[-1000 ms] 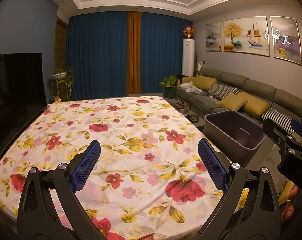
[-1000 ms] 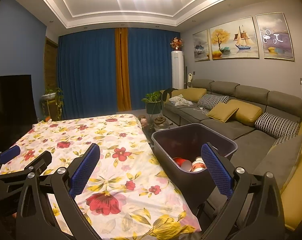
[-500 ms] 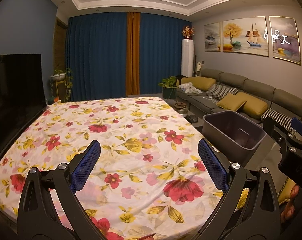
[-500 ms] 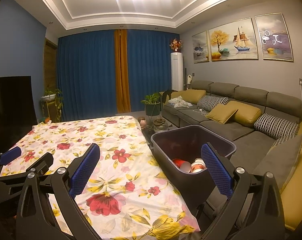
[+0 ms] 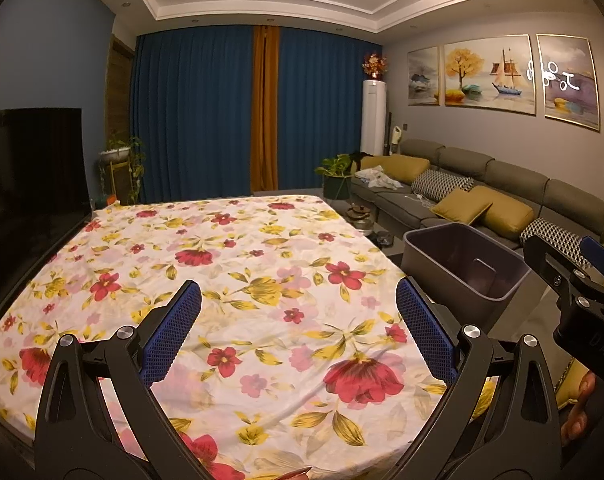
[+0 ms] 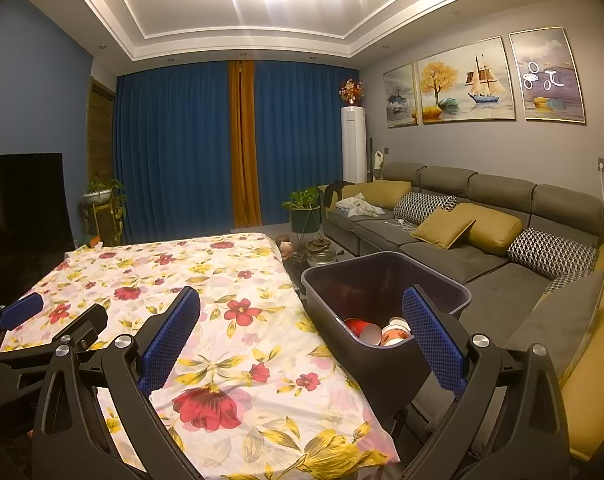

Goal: Collect trash

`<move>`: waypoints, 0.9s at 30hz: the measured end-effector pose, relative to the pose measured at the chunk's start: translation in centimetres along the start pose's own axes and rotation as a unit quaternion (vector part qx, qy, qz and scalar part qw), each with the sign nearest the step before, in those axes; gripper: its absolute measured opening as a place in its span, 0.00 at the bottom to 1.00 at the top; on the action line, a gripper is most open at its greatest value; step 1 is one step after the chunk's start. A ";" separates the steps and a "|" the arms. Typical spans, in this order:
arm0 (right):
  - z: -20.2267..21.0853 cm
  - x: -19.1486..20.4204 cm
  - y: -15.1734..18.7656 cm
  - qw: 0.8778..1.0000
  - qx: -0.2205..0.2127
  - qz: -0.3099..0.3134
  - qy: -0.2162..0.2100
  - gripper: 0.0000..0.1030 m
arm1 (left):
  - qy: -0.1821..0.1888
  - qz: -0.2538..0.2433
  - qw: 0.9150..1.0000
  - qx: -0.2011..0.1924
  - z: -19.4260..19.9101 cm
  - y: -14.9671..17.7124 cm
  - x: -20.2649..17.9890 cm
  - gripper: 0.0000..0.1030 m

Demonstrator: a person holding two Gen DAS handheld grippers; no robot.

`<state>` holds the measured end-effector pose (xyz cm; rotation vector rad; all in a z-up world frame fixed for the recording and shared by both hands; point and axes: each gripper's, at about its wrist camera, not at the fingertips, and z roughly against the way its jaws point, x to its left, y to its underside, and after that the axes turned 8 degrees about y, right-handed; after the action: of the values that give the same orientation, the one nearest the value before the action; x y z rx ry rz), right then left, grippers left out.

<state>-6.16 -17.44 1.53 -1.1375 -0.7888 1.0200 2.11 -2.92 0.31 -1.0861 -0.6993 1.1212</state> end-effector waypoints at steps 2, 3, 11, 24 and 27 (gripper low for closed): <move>0.0 0.0 0.0 1.000 0.000 -0.001 0.000 0.94 | 0.000 0.000 1.000 0.000 0.0 0.0 0.0 0.93; 0.1 0.0 0.0 1.000 0.000 -0.001 0.001 0.94 | 0.000 0.000 1.000 0.000 0.0 0.0 0.0 0.93; 0.2 0.0 0.0 1.000 -0.001 -0.001 0.001 0.94 | 0.000 0.000 1.000 -0.002 0.1 -0.1 -0.1 0.93; 0.2 0.0 0.0 1.000 -0.001 0.000 0.000 0.94 | 0.001 0.000 1.000 -0.003 0.1 -0.2 -0.3 0.93; 0.2 -0.1 0.0 1.000 -0.001 -0.001 0.000 0.94 | 0.001 0.001 1.000 -0.003 0.2 -0.1 -0.2 0.93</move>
<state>-6.38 -17.42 1.58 -1.1382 -0.7912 1.0189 1.93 -3.09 0.52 -1.0931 -0.7022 1.1199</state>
